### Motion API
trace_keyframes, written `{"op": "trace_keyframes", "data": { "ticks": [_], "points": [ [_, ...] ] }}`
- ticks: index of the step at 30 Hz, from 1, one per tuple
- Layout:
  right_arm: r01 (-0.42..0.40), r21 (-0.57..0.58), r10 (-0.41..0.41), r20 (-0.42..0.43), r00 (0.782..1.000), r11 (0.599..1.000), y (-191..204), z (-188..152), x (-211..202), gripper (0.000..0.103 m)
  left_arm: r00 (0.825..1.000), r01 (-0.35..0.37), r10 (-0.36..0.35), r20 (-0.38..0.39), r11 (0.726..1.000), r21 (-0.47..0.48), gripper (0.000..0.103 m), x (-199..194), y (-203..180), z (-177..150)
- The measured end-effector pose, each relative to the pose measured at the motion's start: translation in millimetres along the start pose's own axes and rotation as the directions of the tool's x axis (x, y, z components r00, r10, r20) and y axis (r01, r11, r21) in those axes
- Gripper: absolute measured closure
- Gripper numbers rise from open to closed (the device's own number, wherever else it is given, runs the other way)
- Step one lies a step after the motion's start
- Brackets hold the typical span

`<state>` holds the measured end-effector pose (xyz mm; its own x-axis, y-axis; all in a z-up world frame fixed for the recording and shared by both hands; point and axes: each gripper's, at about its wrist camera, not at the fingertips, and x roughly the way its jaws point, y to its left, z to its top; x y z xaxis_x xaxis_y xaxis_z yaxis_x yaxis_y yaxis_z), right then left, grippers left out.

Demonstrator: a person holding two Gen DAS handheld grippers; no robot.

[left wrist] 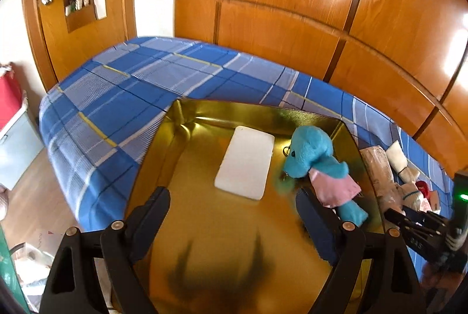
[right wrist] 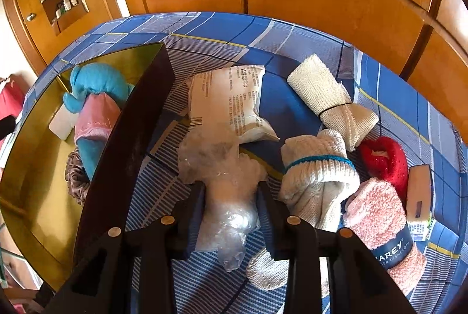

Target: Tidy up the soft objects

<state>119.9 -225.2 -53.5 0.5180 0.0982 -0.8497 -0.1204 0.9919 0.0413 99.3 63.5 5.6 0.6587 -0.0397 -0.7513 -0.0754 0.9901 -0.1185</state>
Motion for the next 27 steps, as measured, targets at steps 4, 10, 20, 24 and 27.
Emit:
{"op": "trace_keyframes", "data": {
  "ticks": [4, 10, 20, 24, 27],
  "points": [
    [0.031, -0.019, -0.031, 0.023, 0.999, 0.999, 6.4, -3.5, -2.8, 0.073, 0.998, -0.021, 0.02, 0.052, 1.0, 0.018, 0.015, -22.6, 0.3, -10.6],
    [0.048, -0.017, -0.047, 0.037, 0.998, 0.999, 8.2, -4.3, -3.5, 0.073, 0.996, -0.037, 0.034, 0.081, 0.999, 0.03, 0.015, -40.8, 5.8, -20.0],
    [0.052, 0.0, -0.052, 0.038, 0.998, 0.999, 6.8, -7.8, -5.8, 0.073, 0.995, -0.046, 0.043, 0.095, 0.998, 0.034, 0.015, -55.2, 10.2, -33.2],
    [0.074, -0.003, -0.074, 0.044, 0.996, 0.997, 10.6, -8.3, -6.6, 0.074, 0.994, -0.047, 0.043, 0.104, 0.998, 0.039, 0.015, -59.5, 9.8, -34.5],
    [0.069, 0.004, -0.069, 0.041, 0.997, 0.998, 12.2, -7.4, -9.8, 0.074, 0.993, -0.046, 0.041, 0.11, 0.998, 0.041, 0.015, -62.6, 10.4, -35.4]
  ]
}}
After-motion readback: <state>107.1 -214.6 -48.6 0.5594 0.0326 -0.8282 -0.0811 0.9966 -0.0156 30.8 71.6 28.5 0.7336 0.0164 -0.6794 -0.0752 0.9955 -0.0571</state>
